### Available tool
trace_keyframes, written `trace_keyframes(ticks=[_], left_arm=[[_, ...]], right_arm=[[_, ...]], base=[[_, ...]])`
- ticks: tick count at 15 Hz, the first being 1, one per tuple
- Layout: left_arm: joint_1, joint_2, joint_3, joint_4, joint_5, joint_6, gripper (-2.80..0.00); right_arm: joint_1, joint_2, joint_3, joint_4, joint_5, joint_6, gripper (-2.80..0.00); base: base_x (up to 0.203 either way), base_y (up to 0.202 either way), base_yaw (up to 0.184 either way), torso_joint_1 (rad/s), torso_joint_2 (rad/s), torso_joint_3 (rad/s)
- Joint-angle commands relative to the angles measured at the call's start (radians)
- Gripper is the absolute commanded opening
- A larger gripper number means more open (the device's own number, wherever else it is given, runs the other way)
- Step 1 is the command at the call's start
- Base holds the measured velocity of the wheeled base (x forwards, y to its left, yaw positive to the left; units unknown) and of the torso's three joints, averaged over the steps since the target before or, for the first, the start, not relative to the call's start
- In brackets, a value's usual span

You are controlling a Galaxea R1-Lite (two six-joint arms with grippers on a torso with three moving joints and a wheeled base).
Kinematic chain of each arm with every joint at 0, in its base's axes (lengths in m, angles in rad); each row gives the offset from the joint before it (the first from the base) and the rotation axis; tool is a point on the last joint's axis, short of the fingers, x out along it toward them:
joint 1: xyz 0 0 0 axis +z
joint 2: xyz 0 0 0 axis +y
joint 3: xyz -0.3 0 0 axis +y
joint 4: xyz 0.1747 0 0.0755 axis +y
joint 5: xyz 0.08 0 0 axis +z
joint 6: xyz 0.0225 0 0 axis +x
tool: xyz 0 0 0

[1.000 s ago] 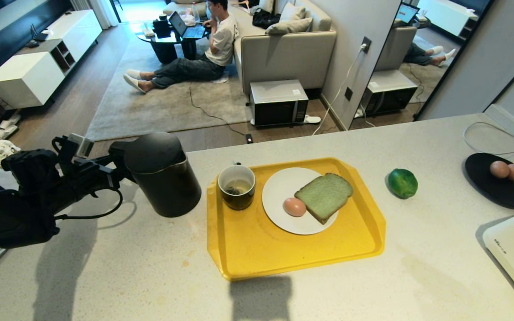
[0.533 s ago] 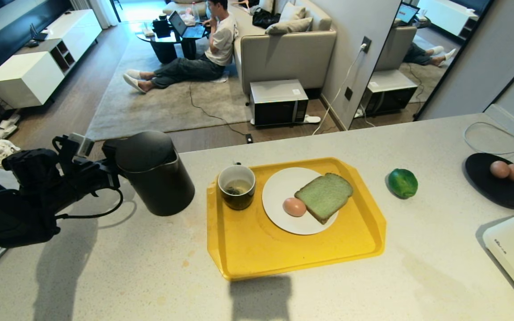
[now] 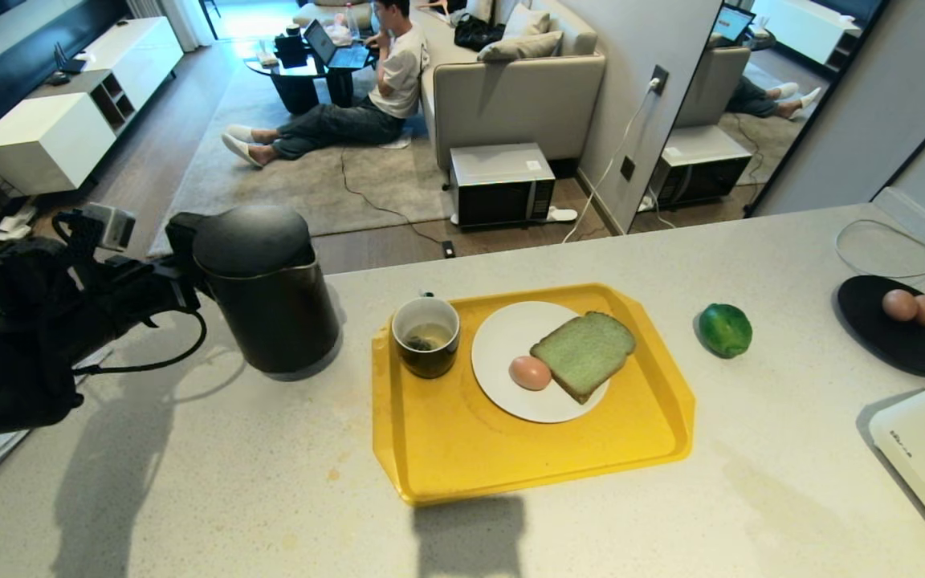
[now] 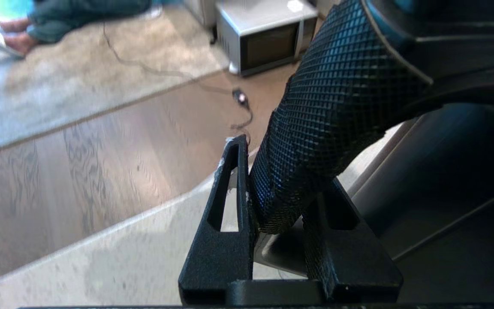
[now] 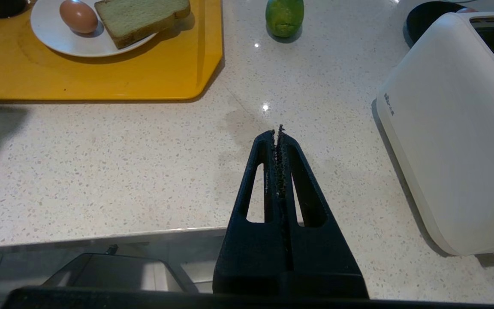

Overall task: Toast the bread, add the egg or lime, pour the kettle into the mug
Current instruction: Pick up the kettle, then pour water into a cup

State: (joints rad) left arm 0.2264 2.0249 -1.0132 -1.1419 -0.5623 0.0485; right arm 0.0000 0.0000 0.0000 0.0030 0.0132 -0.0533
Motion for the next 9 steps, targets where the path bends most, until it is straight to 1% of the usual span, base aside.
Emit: trace_keyframes(ticks=[1,7,9], left_arm=[[-0.001,-0.092,0.017,-0.006,-0.002,-0.019,-2.80],[-0.012,-0.227,0.056,-0.002,0.016,-0.064,-2.80],[-0.015,-0.254,0.060,-0.002,0.022,-0.105,-2.80]], right_arm=[[0.000,0.002,0.002,0.000,0.001,0.000,-2.80],[-0.001,0.002,0.002,0.000,0.001,0.000,-2.80],[0.000,0.002,0.002,0.000,0.001,0.000,-2.80]], base=[[0.000,0.000,0.000,0.000,0.00,0.000],[0.000,0.000,0.000,0.000,0.00,0.000],[0.000,0.000,0.000,0.000,0.00,0.000]])
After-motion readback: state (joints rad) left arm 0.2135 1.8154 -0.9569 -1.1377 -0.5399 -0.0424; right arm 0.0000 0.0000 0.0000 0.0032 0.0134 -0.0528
